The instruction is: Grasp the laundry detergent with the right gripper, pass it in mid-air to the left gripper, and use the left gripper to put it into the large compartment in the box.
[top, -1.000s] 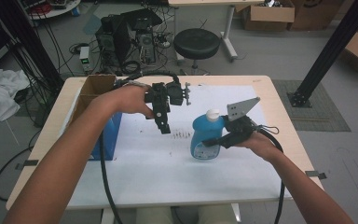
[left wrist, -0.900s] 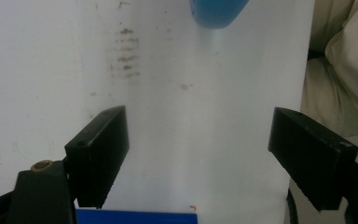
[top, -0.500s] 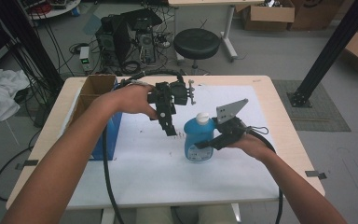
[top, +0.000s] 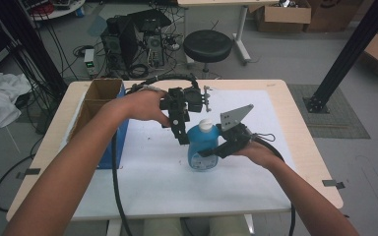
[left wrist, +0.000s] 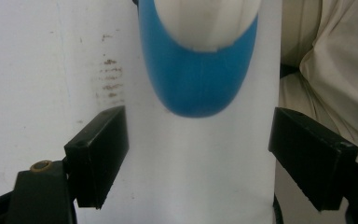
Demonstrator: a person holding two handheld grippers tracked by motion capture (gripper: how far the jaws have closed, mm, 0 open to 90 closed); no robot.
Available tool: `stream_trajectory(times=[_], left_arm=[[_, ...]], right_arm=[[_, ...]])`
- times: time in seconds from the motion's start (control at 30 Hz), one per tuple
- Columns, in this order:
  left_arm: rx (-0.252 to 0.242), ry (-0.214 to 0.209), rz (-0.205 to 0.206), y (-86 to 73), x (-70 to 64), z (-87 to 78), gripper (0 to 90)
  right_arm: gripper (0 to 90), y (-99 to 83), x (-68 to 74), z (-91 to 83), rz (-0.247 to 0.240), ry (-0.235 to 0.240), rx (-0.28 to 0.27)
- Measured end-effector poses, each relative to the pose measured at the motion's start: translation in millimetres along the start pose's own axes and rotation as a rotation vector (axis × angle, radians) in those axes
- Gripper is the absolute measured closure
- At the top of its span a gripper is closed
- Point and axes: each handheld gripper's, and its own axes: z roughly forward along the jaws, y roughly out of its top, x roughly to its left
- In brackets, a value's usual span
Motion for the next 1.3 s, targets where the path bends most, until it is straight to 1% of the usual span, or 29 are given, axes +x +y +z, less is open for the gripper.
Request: stream_trajectory(times=[0.43, 0.63, 1.07, 1.3], left_arm=[[-0.003, 0.001, 0.005, 0.5, -0.3, 0.8, 20.5], [-0.006, 0.002, 0.012, 2.8, 0.4, 2.3, 20.5], [-0.018, 0.012, 0.019, 4.7, 1.8, 4.4, 20.4], [-0.026, 0.015, 0.013, 5.0, 2.2, 5.7, 20.5]], right_arm=[[45.3, 6.5, -2.6, 16.7, 0.001, 0.004, 0.009], [45.3, 8.5, -4.1, 20.0, 0.010, 0.000, 0.004], [45.2, 15.0, -3.4, 26.9, 0.006, -0.005, 0.001], [45.2, 16.9, -3.4, 29.9, 0.001, -0.006, 0.003]])
